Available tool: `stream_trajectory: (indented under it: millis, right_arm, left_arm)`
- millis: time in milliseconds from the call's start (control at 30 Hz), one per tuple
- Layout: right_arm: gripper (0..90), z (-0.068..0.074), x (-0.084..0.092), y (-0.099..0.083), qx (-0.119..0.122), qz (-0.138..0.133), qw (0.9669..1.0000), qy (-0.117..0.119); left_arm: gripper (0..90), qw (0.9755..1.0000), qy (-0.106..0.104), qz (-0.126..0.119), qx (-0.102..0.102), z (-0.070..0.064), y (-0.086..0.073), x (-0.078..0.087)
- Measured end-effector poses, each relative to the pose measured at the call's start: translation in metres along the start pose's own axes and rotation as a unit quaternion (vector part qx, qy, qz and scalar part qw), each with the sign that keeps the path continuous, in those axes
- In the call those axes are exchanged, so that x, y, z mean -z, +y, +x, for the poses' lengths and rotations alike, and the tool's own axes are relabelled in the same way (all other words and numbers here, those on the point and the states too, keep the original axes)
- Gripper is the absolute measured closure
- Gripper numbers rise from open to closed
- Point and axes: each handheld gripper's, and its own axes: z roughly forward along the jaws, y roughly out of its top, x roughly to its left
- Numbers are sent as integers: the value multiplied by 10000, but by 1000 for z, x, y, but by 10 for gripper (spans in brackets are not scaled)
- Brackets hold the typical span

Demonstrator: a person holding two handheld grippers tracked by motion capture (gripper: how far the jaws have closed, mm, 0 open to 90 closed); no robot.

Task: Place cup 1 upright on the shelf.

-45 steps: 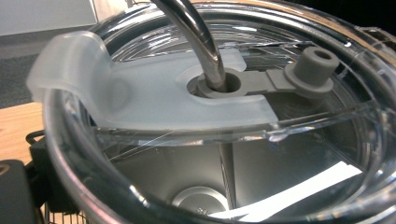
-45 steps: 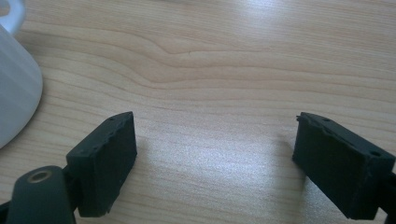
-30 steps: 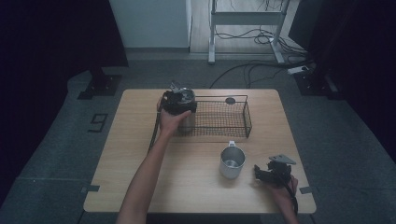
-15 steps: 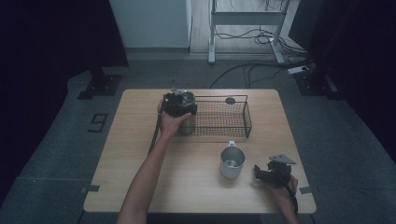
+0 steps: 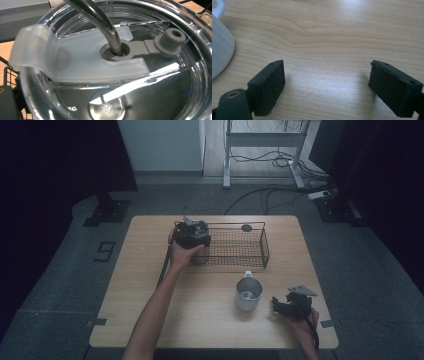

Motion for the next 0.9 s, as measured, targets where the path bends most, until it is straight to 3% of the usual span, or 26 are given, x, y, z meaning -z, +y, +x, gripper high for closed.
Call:
stream_trajectory:
  millis: [200, 400, 667, 900]
  right_arm:
    - [130, 0, 0, 0, 0, 1, 10000, 3]
    - [130, 0, 0, 0, 0, 0, 10000, 0]
    - [131, 0, 0, 0, -6, -2, 10000, -7]
    - [131, 0, -1, 1, -58, -3, 10000, -45]
  left_arm:
    - [23, 9999, -45, -59, 75, 0, 1, 3]
    - [12, 9996, -123, -212, 138, 3, 5, 17]
    - [9, 9991, -184, -375, 32, 4, 0, 48]
    - [15, 9989, -221, -410, 111, 10, -11, 74]
